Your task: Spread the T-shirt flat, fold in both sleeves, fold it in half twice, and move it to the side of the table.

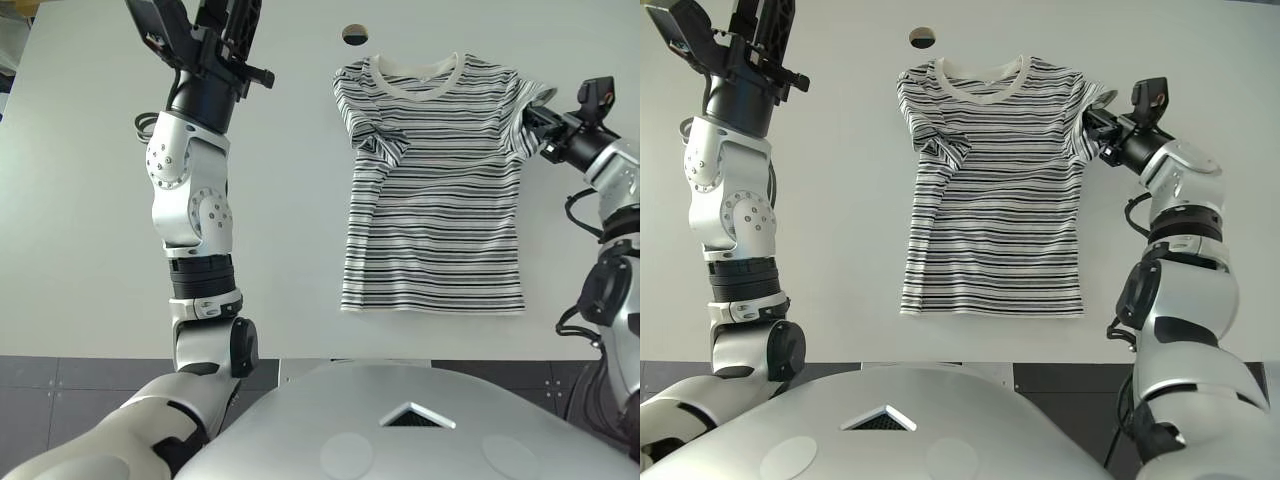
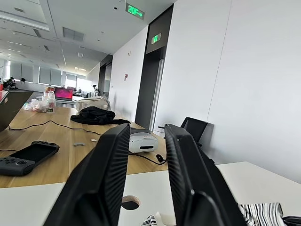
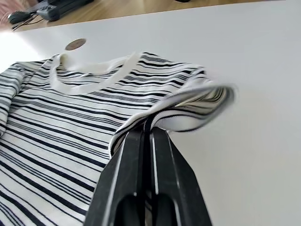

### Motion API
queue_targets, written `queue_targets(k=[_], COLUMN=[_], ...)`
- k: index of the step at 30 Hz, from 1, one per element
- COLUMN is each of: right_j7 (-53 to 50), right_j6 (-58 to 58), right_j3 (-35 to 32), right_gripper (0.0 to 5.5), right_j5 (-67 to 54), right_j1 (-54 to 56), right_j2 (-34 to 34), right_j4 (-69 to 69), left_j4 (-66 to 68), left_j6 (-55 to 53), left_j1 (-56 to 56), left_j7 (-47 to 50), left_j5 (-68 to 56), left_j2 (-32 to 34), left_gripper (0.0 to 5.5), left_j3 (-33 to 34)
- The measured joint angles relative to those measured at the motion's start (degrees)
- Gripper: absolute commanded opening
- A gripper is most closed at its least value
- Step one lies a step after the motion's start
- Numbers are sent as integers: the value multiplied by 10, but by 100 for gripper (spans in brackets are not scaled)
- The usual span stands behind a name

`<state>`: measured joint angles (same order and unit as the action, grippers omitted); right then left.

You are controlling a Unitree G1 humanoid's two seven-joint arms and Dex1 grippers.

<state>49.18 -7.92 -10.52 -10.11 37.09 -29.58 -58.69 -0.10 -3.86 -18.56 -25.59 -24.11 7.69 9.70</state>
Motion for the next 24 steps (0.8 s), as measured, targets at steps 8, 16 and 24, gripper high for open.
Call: queue_targets(k=[8,16,24], right_j7=[-6,-31,17], right_j6=[15,15,-8], right_j3=[77,96,98], right_gripper=[12,97,97], right_j5=[41,44,14], right_j1=[-76,-86,-112], right_j2=[34,45,45], right_j4=[171,183,285], left_j4=[9,10,13], left_j6=[0,0,-1], left_j1=[-1,-1,-1], left_j7=[0,0,0], left_j5=[-3,-5,-9], left_j2=[0,0,0], left_gripper=[139,139,139], left_j3=[0,-1,0])
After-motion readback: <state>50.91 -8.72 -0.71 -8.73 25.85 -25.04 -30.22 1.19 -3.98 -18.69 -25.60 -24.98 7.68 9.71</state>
